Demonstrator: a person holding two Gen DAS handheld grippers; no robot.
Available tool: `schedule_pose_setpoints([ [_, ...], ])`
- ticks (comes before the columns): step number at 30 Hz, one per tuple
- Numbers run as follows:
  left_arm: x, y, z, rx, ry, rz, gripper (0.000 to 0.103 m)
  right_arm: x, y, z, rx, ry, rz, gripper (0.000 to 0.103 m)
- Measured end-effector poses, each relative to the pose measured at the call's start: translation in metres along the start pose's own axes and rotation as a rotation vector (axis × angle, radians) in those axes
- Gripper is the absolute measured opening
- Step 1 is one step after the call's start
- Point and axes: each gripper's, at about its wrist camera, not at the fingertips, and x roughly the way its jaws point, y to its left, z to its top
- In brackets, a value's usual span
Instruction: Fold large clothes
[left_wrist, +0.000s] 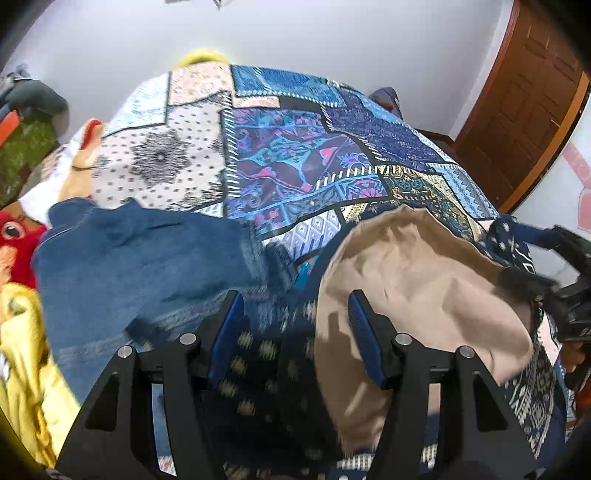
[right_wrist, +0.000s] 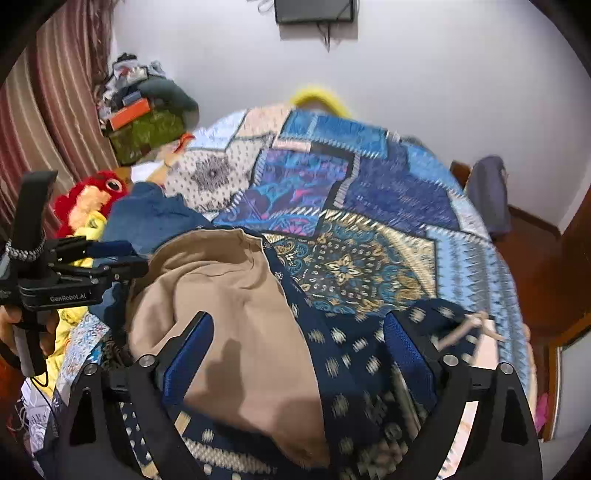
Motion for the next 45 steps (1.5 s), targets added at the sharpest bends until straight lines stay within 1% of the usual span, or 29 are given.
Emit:
schedule_pose_setpoints([
  [2,0.016,0.001,0.006,-0.005,0.019,-0.012,0.058,0.024,-0.001,0.006,0.009,0.048,0.015,0.078],
  [3,0.024,0.001,0.009,-0.007,0.030,-0.022,0.057,0.032,-0.003,0.008,0.016,0.066,0.025,0.070],
  [4,0.030,0.001,0.010,-0.008,0.036,-0.031,0.051,0.042,-0.004,0.010,0.028,0.095,0.038,0.063],
  [5,0.034,-0.001,0.012,-0.009,0.036,-0.035,0.046,0.051,-0.005,0.012,0.038,0.113,0.047,0.059],
  [6,0.037,-0.003,0.013,-0.006,0.037,-0.047,0.036,0.054,-0.006,0.011,0.040,0.119,0.049,0.050],
  [7,0.038,-0.004,0.014,-0.003,0.038,-0.057,0.025,0.060,-0.005,0.012,0.038,0.124,0.045,0.037],
  [9,0.037,-0.011,0.015,0.013,0.026,-0.070,0.013,0.066,-0.004,0.012,0.029,0.123,0.036,0.026],
  [10,0.034,-0.015,0.015,0.026,0.018,-0.069,0.008,0.066,-0.004,0.012,0.022,0.113,0.032,0.016],
  [13,0.015,-0.029,0.011,0.078,-0.023,-0.059,0.007,0.059,-0.003,0.012,0.022,0.084,0.046,0.009],
  [16,-0.012,-0.041,0.005,0.116,-0.061,-0.066,0.007,0.040,-0.004,0.009,0.046,0.056,0.081,0.009],
  [21,-0.067,-0.062,-0.016,0.171,-0.125,-0.097,0.007,-0.012,0.004,-0.003,0.057,0.007,0.105,0.008],
  [25,-0.106,-0.078,-0.046,0.218,-0.137,-0.143,0.007,-0.052,0.012,-0.024,0.053,-0.018,0.118,0.008],
  [28,-0.125,-0.089,-0.072,0.263,-0.136,-0.144,0.007,-0.083,0.020,-0.047,0.049,-0.028,0.130,0.008],
  [33,-0.137,-0.101,-0.114,0.302,-0.098,-0.158,0.007,-0.117,0.033,-0.092,0.043,-0.026,0.149,0.008],
  [38,-0.137,-0.103,-0.157,0.283,-0.019,-0.211,0.010,-0.132,0.045,-0.134,0.034,-0.004,0.151,0.008],
  [42,-0.130,-0.100,-0.191,0.270,0.043,-0.203,0.026,-0.136,0.053,-0.165,0.013,0.024,0.130,0.008],
  [43,-0.128,-0.098,-0.199,0.261,0.056,-0.203,0.029,-0.137,0.055,-0.173,0.008,0.033,0.126,0.008],
  [45,-0.124,-0.095,-0.211,0.241,0.077,-0.205,0.031,-0.139,0.057,-0.184,-0.002,0.046,0.123,0.008],
])
